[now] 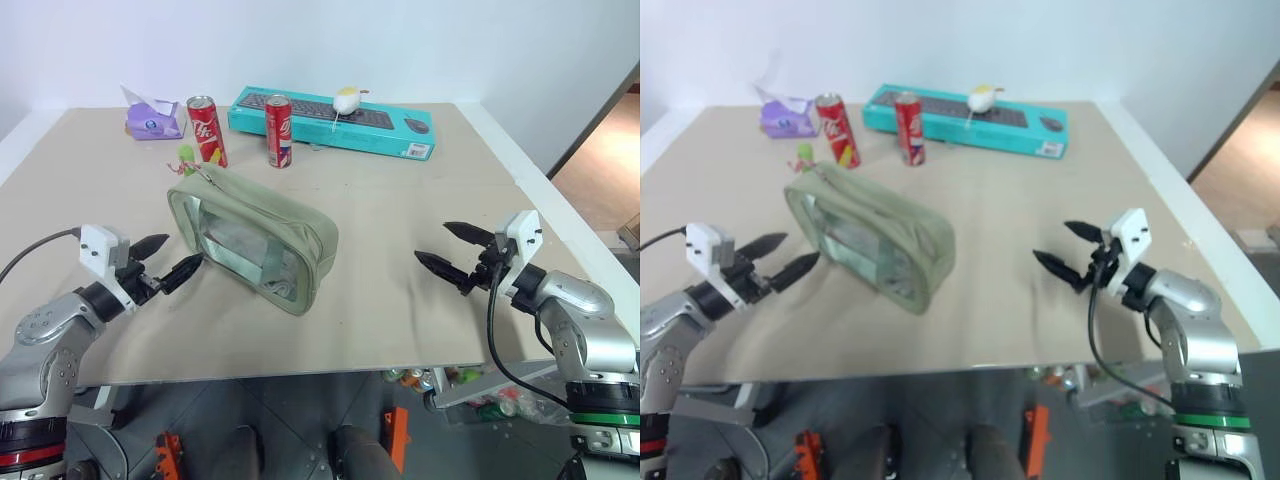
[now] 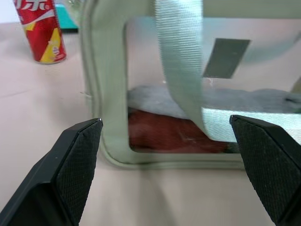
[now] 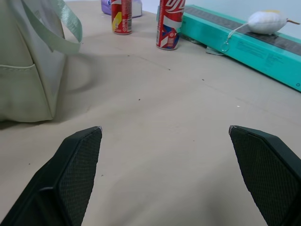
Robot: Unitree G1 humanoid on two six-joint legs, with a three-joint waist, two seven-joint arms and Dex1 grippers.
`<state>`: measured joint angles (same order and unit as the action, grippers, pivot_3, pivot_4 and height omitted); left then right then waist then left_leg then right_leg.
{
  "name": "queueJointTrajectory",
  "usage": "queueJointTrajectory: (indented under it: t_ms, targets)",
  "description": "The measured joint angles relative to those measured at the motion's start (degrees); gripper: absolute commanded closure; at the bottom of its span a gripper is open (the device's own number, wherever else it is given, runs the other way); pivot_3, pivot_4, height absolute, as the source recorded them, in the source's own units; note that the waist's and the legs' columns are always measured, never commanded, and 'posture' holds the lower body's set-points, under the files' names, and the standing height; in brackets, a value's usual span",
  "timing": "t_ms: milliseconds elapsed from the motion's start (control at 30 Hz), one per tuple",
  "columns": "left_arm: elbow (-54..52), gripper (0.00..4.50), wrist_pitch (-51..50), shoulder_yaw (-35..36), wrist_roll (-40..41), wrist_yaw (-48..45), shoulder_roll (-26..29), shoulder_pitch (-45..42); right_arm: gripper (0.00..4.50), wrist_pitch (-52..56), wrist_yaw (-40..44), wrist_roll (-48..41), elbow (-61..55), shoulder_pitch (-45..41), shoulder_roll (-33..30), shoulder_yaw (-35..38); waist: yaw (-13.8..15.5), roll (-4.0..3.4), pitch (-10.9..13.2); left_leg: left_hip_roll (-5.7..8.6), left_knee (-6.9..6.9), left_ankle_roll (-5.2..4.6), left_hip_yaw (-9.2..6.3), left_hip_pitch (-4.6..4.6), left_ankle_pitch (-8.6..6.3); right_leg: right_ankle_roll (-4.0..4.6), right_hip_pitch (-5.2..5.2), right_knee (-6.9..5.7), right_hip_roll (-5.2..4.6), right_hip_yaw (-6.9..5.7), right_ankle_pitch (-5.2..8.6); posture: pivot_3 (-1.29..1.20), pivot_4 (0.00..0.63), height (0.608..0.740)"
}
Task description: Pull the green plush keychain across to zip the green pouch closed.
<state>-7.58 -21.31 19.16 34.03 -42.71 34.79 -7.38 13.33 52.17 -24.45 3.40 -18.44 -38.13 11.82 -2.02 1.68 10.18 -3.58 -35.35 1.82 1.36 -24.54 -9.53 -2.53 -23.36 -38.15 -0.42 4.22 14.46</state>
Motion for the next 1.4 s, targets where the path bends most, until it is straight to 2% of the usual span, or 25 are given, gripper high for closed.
queueJointTrajectory:
  t_ms: [100,233,367,533,667,833,1133,1167,1400]
  targets:
    - [-2.4,0.01,-4.1,3.3,7.1,-2.2,0.8,0.9,0.02,0.8,0.0,-0.2,-1.0,0.0,0.0,-0.1,-0.2,0.01,0.0,-0.04,0.00,0.00,0.02,0.00,0.00,0.01,-0.01,0.00,0.01,0.00,0.00,0.00,0.150,0.740]
    - [-9.8,0.01,-9.8,5.7,14.0,-6.1,7.1,2.8,0.02,6.2,0.2,-3.6,-4.4,-1.1,-0.4,-0.1,-0.5,-0.01,0.1,-0.06,0.01,0.00,0.02,0.00,0.00,0.03,-0.03,-0.01,0.02,0.00,0.01,0.00,0.150,0.740]
    - [-17.3,0.01,-13.8,5.0,18.4,-9.2,11.2,3.6,0.02,13.2,0.5,-8.3,-10.7,-6.3,-1.3,-0.8,-0.6,-0.05,0.1,-0.08,0.00,0.00,0.05,0.05,0.00,0.22,-0.03,-0.01,0.03,0.02,0.09,0.00,0.150,0.740]
    - [-20.0,0.01,-14.9,0.2,18.8,-11.8,12.5,2.1,0.02,19.1,1.1,-11.3,-14.5,-12.7,1.0,-7.0,-0.6,-0.04,0.1,-0.10,0.01,0.00,0.06,0.09,0.00,0.31,-0.01,-0.01,0.06,0.02,0.11,0.00,0.150,0.740]
    - [-20.0,0.01,-15.0,-2.9,18.8,-12.2,11.7,0.1,0.02,19.1,2.6,-10.5,-13.4,-14.8,3.3,-12.0,-0.6,-0.04,0.1,-0.08,0.00,0.00,0.07,0.00,-0.01,0.26,-0.04,0.00,0.04,0.02,0.14,0.00,0.150,0.740]
    - [-19.9,0.01,-15.0,-5.3,18.2,-12.3,11.4,-2.2,0.02,16.9,3.2,-7.0,-6.1,-18.2,6.5,-14.9,-0.6,-0.03,0.1,-0.09,0.01,-0.01,0.05,-0.05,-0.01,0.08,-0.11,-0.01,0.08,0.02,0.03,0.00,0.150,0.740]
    - [-19.7,0.01,-14.8,-5.8,17.3,-10.9,9.5,-2.3,0.02,15.5,5.1,-4.4,0.0,-21.9,12.0,-17.2,-0.7,-0.04,0.1,-0.10,0.01,-0.08,0.03,-0.06,-0.05,0.09,-0.12,-0.02,0.11,0.01,0.04,0.00,0.150,0.740]
    - [-19.7,0.00,-14.8,-5.8,17.1,-10.5,9.4,-2.3,0.55,15.5,5.2,-4.4,0.4,-22.1,12.4,-17.6,-0.7,-0.04,0.1,-0.10,0.01,-0.08,0.03,-0.06,-0.05,0.09,-0.11,-0.02,0.11,0.01,0.04,0.00,0.150,0.740]
    - [-19.7,0.00,-14.7,-5.8,15.9,-9.7,8.7,-2.3,2.90,15.6,7.1,-4.2,1.4,-22.7,13.4,-18.2,-0.7,-0.04,0.1,-0.10,0.01,-0.07,0.04,-0.06,-0.05,0.08,-0.12,-0.02,0.11,0.01,0.04,0.00,0.150,0.740]
